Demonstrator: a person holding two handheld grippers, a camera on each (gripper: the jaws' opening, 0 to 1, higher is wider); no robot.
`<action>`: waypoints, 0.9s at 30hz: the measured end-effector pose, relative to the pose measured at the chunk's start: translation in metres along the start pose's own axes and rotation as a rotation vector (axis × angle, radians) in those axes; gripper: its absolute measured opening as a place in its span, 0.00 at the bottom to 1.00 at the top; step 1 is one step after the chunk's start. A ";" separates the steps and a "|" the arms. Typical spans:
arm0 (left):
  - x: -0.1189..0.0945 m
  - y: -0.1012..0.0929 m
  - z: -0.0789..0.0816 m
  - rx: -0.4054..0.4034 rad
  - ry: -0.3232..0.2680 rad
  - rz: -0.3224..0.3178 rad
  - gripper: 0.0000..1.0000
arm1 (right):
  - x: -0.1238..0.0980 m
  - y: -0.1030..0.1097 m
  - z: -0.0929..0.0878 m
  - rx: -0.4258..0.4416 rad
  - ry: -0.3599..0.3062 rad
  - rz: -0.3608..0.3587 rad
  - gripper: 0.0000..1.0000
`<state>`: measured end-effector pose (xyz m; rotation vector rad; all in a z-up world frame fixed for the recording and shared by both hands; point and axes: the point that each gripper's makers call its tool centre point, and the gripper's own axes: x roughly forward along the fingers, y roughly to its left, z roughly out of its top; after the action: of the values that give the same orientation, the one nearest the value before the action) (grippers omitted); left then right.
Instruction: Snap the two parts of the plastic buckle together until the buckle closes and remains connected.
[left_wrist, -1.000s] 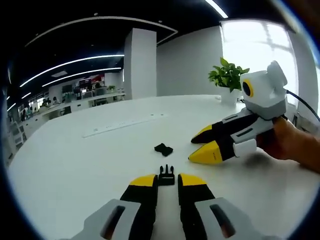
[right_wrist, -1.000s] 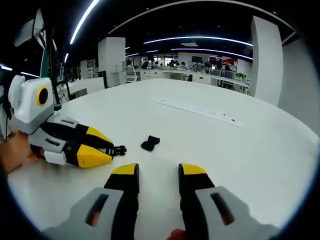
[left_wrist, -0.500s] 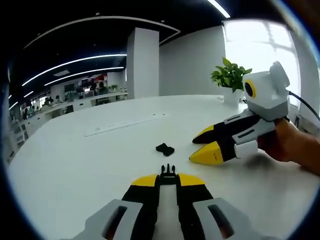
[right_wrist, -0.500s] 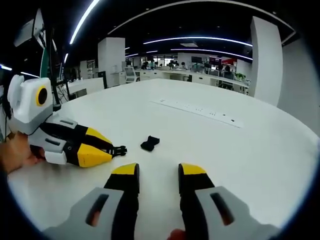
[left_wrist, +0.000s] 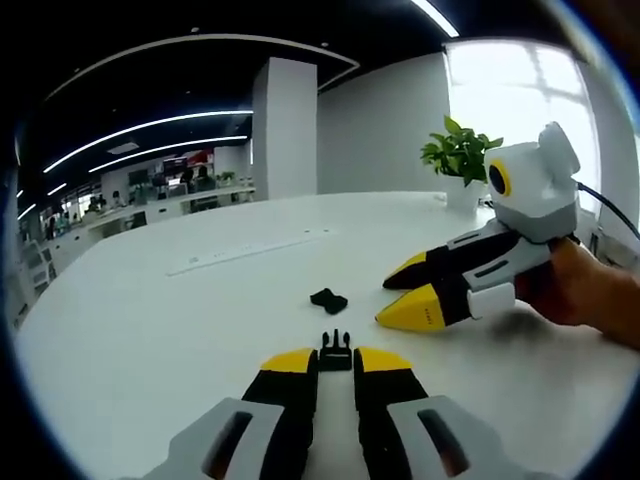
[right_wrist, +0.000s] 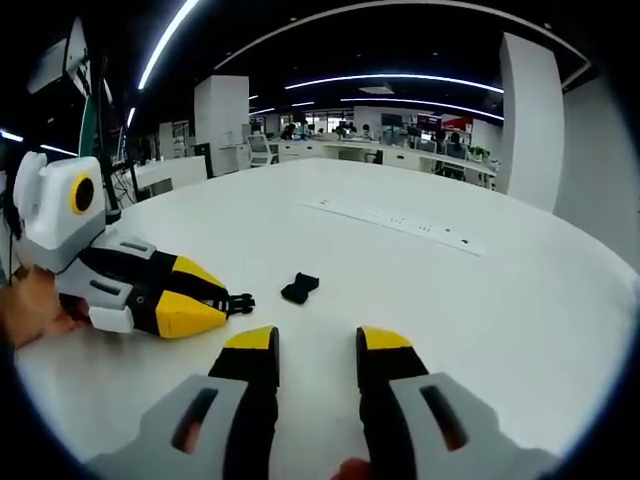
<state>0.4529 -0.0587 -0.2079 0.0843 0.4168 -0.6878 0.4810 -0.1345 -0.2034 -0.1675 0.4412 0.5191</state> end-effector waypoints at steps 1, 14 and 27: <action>0.000 0.000 0.000 0.003 -0.002 -0.001 0.12 | 0.001 0.001 0.000 0.000 0.000 -0.005 0.31; -0.004 0.020 -0.002 -0.027 -0.004 0.020 0.12 | 0.003 0.008 0.001 0.000 0.023 -0.012 0.29; -0.010 0.023 -0.005 -0.021 -0.008 0.014 0.12 | 0.014 0.034 0.008 -0.005 0.017 -0.023 0.27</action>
<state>0.4587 -0.0343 -0.2104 0.0648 0.4155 -0.6692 0.4778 -0.0972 -0.2044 -0.1818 0.4537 0.4962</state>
